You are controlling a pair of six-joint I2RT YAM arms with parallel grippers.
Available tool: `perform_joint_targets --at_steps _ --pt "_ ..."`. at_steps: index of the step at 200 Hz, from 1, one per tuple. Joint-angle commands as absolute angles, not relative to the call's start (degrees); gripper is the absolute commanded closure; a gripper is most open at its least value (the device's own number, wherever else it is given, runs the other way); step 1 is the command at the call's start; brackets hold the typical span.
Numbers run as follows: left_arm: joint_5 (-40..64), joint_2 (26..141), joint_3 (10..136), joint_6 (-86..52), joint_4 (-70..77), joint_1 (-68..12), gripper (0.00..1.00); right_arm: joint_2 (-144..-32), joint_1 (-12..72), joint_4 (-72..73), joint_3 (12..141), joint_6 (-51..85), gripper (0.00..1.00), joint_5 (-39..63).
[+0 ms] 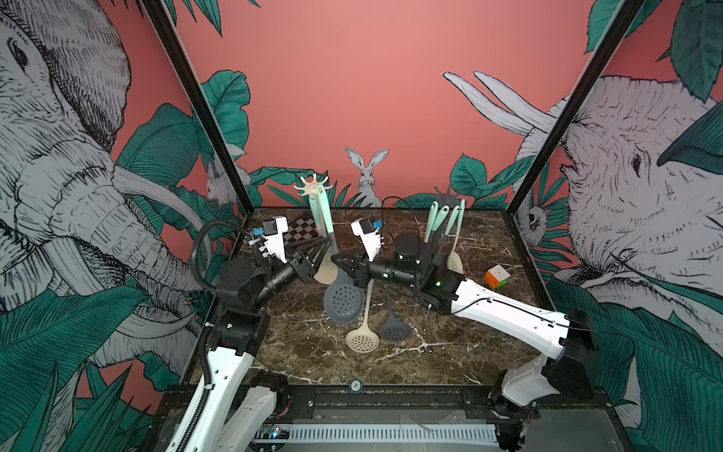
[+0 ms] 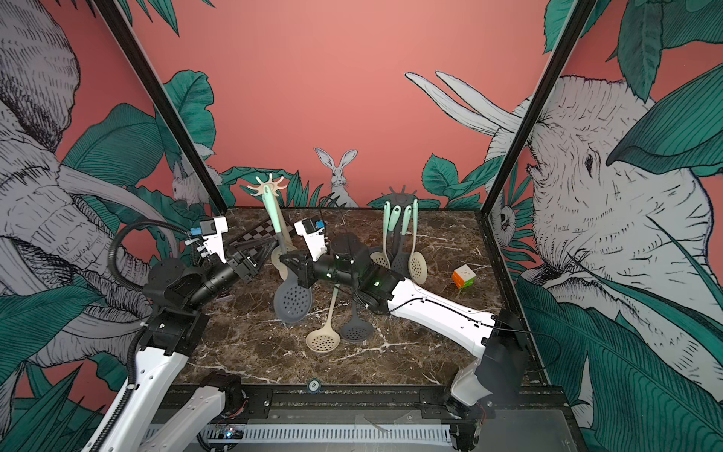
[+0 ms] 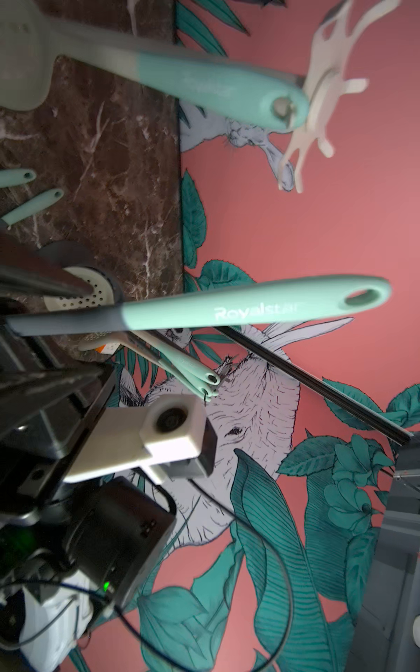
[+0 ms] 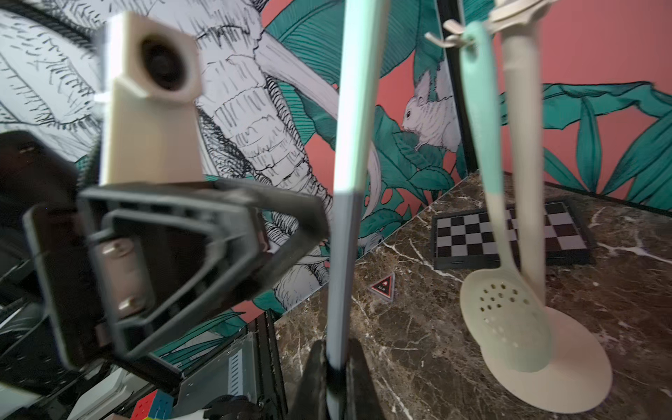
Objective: Hang the skimmer on the kitchen utensil rack
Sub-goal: Pick up the skimmer from the center of the board.
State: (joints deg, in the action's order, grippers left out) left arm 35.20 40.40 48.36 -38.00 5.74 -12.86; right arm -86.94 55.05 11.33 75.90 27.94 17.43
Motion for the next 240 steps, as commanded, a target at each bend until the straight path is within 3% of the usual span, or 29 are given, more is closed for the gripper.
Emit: perform_joint_targets --at_steps 1,34,71,110,240 --pt "31.7 37.2 50.7 -33.3 1.5 -13.1 0.5 -86.2 51.5 16.2 73.5 30.1 1.0 20.7" --pt "28.5 34.3 49.6 -31.2 -1.7 -13.1 0.42 -89.1 47.6 19.7 73.5 33.6 1.0 30.2" --pt "26.0 33.5 48.5 -30.0 -3.2 -13.0 0.42 -93.0 46.7 25.1 73.6 36.8 1.0 39.2" --pt "30.8 37.6 48.4 -30.7 1.4 -13.1 0.43 -93.5 46.8 34.9 71.0 40.7 1.0 47.3" --pt "40.6 48.7 48.8 -38.4 16.9 -13.1 0.59 -88.0 48.9 31.1 67.8 34.6 1.0 49.5"
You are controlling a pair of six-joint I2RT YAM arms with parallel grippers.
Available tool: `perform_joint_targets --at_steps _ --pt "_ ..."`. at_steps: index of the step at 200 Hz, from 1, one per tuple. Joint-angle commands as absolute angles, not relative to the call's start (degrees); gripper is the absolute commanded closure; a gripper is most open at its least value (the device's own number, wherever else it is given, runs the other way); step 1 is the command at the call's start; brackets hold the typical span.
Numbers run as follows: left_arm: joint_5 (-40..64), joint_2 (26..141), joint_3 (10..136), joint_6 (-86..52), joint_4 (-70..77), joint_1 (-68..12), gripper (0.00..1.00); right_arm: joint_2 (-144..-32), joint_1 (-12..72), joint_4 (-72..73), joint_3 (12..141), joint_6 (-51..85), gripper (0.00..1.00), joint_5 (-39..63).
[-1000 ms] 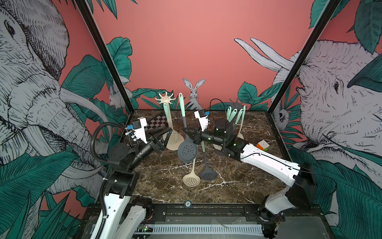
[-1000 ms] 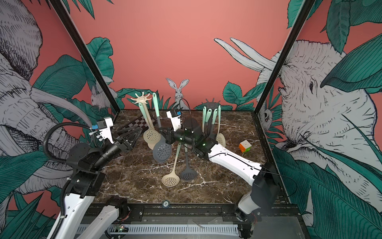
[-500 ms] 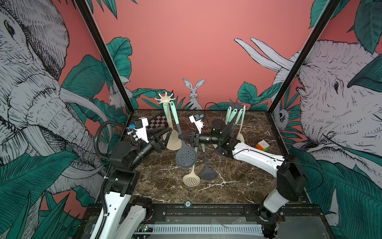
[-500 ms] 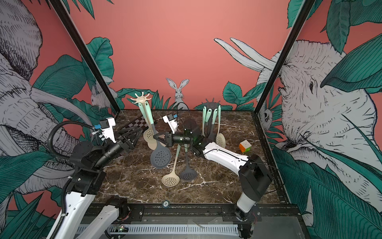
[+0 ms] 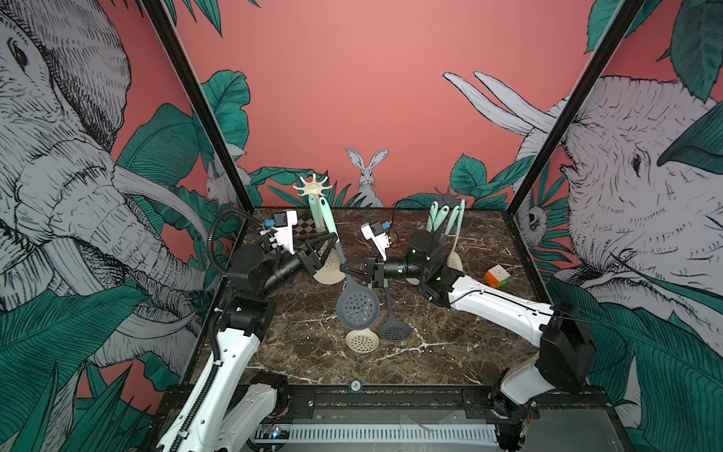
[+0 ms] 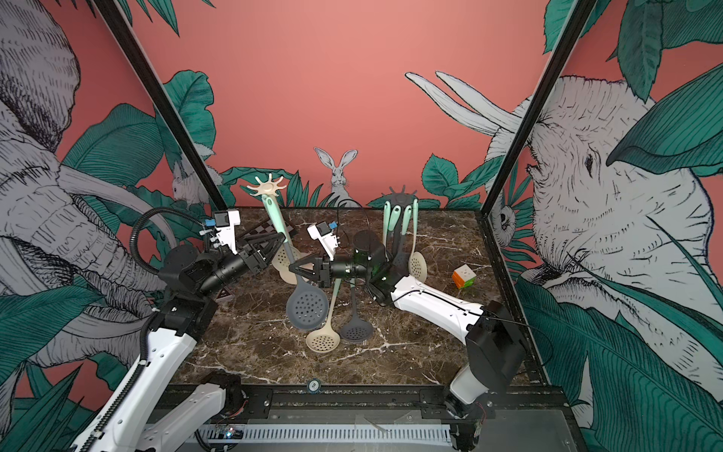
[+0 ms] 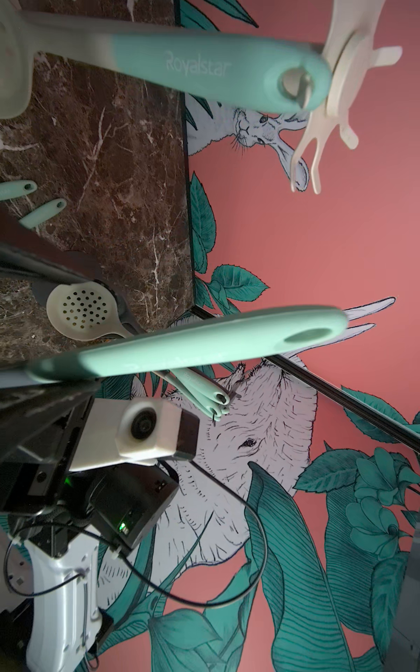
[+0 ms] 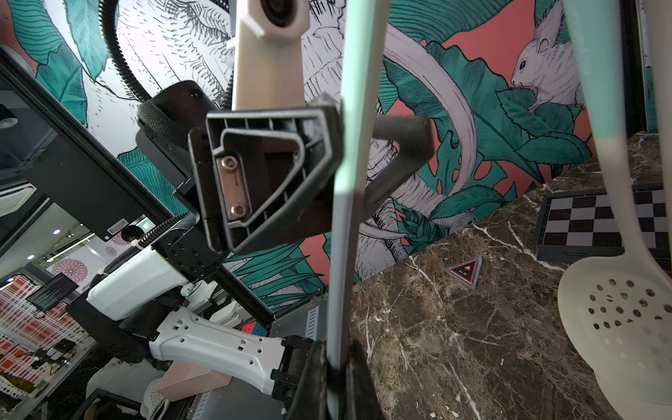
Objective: Hang the skimmer on the kitchen utensil rack
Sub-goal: Pick up the skimmer from the center of the board.
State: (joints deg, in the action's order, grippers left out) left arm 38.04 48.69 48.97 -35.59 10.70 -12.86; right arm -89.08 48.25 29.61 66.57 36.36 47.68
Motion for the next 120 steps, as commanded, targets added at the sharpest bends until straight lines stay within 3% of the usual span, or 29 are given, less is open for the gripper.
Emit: perform_joint_targets --at_steps 1,65,98,120 --pt "40.7 48.7 48.7 -38.6 17.0 -13.1 0.59 -88.0 49.0 31.0 67.8 34.5 1.0 49.5" --pt "42.8 49.1 48.2 -41.1 20.4 -13.1 0.81 -88.6 49.3 27.9 69.2 33.8 1.0 48.7" --pt "42.1 48.7 48.8 -40.4 17.9 -13.1 0.99 -87.3 49.3 19.6 70.6 30.1 1.0 44.0" --pt "38.7 47.6 50.5 -37.9 11.7 -13.1 1.0 -85.2 49.4 13.2 71.4 27.3 0.72 38.1"
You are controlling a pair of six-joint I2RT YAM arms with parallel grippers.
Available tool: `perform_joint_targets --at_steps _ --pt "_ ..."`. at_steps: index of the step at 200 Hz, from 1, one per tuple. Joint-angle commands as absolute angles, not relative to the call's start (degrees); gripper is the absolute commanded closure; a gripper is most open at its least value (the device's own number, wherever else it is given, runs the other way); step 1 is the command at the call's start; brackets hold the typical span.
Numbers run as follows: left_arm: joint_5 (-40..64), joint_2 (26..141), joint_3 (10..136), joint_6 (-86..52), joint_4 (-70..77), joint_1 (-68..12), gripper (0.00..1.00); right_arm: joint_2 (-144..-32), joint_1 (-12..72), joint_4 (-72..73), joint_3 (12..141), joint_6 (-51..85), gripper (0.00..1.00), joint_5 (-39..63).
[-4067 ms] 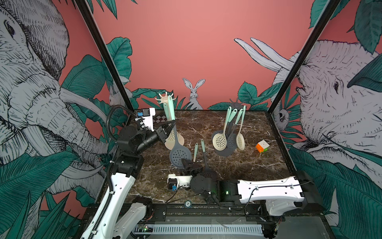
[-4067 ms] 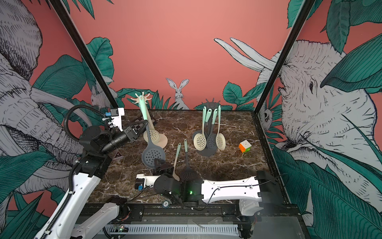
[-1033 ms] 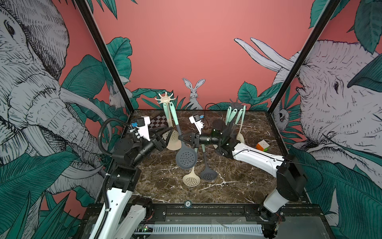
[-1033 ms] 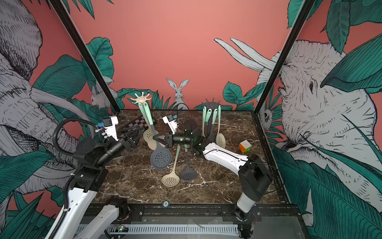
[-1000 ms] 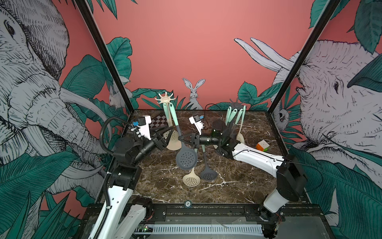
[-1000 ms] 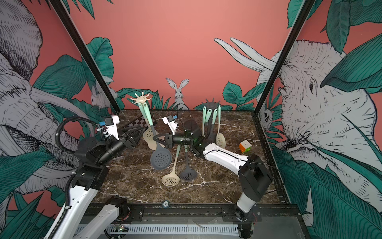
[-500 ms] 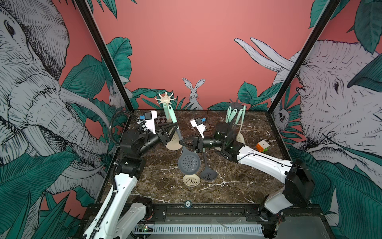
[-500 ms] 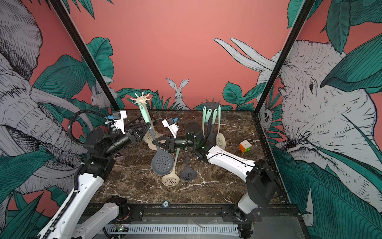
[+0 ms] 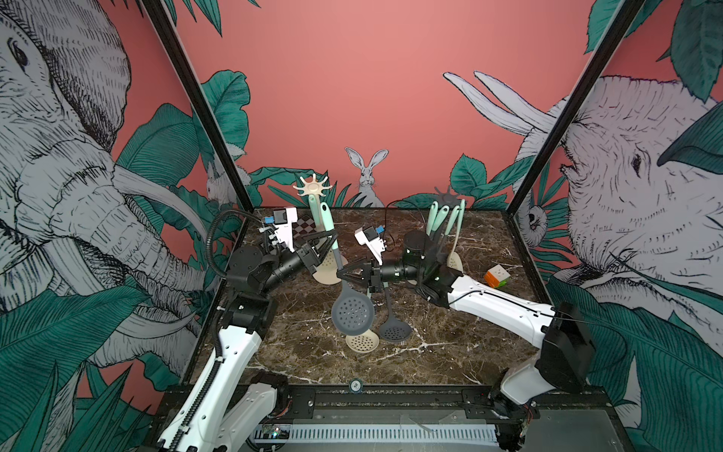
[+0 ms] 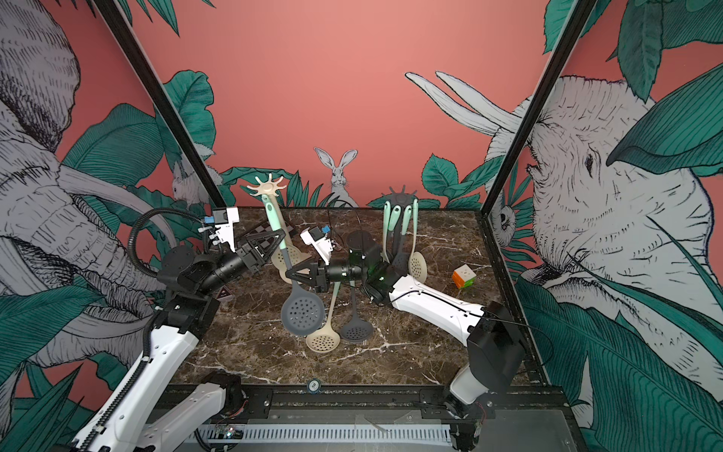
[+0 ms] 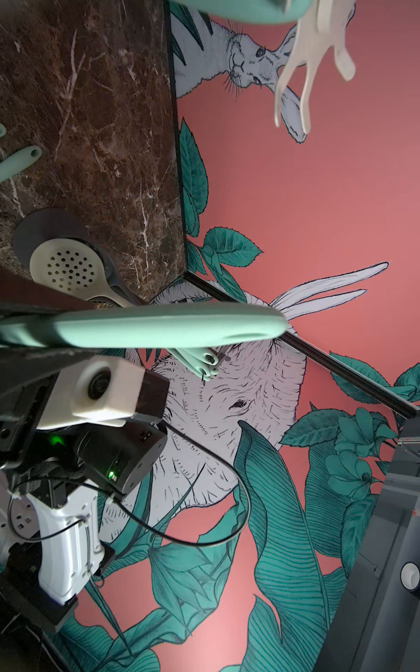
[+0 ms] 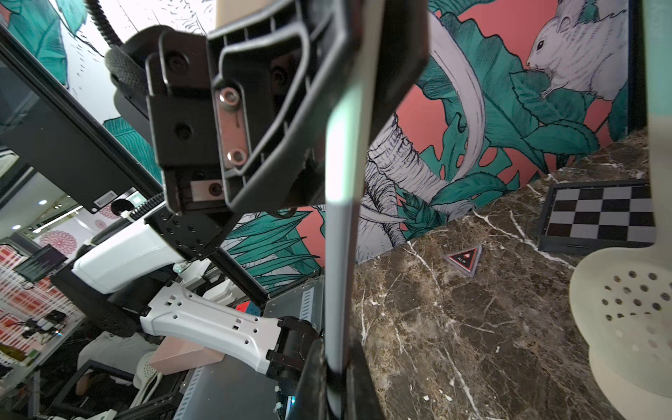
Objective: Hang the skimmer on the kitchen utensil rack
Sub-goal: Pick up the skimmer from the center of the board.
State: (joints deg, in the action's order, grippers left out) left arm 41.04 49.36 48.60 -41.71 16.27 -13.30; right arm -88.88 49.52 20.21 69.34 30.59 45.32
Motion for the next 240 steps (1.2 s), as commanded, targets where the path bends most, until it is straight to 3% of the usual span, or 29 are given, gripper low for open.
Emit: perform_joint_targets --at_steps 1,24,50,77,150,240 --pt "38.6 47.6 50.6 -37.7 11.4 -13.1 1.0 -85.1 49.5 13.0 71.4 27.2 0.71 37.7" --pt "35.9 46.5 51.7 -36.1 7.4 -13.1 1.0 -82.6 51.0 2.5 74.1 21.8 0.57 27.8" --pt "34.9 46.0 52.4 -36.3 6.0 -13.2 1.0 -81.0 54.6 -5.5 78.0 16.4 0.55 14.2" --pt "31.2 45.7 53.2 -36.0 4.4 -13.2 1.0 -82.2 57.7 -10.8 81.7 14.0 0.54 7.0" --pt "28.1 45.4 53.7 -34.0 0.7 -13.2 1.0 -90.3 62.7 -15.6 90.1 14.1 0.53 0.3" --pt "24.3 43.7 52.9 -32.7 -2.2 -13.2 1.0 -96.7 62.9 -17.9 95.4 17.3 0.65 3.8"
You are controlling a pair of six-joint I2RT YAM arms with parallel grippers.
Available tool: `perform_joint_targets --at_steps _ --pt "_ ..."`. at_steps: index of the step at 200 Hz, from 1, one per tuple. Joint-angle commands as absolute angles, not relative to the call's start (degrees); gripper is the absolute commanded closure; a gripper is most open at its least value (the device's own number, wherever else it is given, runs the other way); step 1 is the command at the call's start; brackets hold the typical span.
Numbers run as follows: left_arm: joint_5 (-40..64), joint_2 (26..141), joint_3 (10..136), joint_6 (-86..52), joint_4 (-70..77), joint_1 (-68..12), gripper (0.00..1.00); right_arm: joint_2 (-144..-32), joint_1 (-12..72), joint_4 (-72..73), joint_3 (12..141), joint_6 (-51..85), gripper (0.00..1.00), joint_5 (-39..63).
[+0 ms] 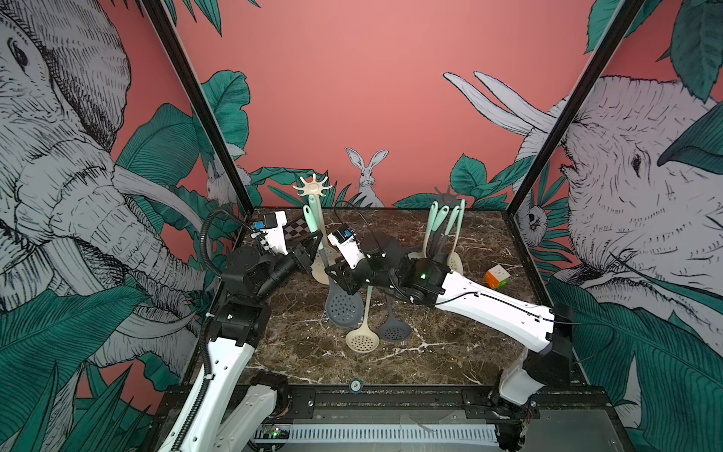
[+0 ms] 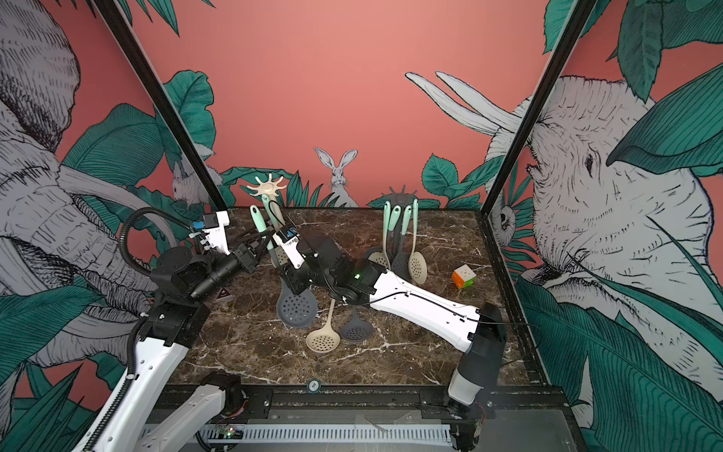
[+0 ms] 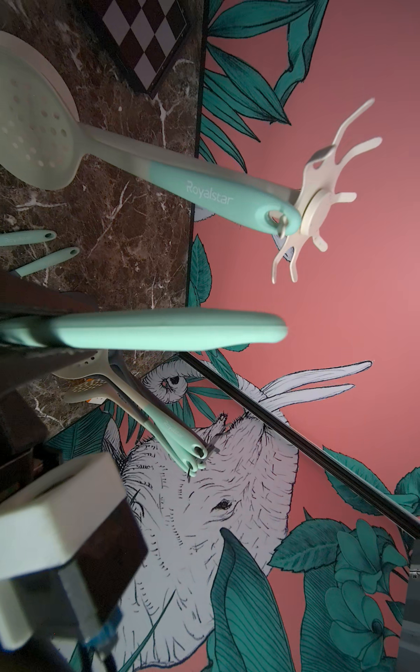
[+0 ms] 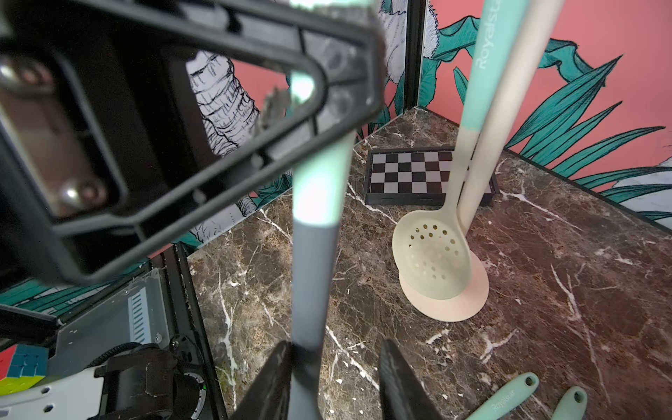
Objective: Hang the skimmer on the kitchen utensil rack
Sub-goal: Pick up the skimmer from the center of the board.
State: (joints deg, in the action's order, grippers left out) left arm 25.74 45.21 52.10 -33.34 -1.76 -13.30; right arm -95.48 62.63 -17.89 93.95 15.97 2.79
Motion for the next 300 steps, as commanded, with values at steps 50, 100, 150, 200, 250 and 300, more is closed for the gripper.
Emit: perform_joint_targets --at_steps 50,100,150,200,250,300 --pt "22.4 43.1 52.6 -32.6 -2.7 -13.2 1.0 -96.8 62.9 -17.6 95.2 18.1 0.75 4.6" --pt "21.6 42.8 52.3 -32.9 -2.1 -13.2 1.0 -98.6 62.9 -18.2 96.6 18.7 0.79 6.5" --pt "21.4 42.2 52.0 -32.6 -2.1 -13.2 1.0 -98.0 62.9 -18.8 96.4 18.2 0.96 4.4" --pt "21.0 40.4 52.2 -31.3 -2.4 -13.2 0.67 -95.0 61.2 -18.8 95.2 15.4 1.0 2.7" --pt "17.3 37.6 51.1 -31.1 -3.4 -13.2 0.32 -92.2 58.2 -18.6 93.3 12.4 1.0 4.6" --pt "14.5 34.8 49.2 -30.7 -4.3 -13.2 0.31 -92.9 52.5 -18.7 92.0 10.8 1.0 10.2"
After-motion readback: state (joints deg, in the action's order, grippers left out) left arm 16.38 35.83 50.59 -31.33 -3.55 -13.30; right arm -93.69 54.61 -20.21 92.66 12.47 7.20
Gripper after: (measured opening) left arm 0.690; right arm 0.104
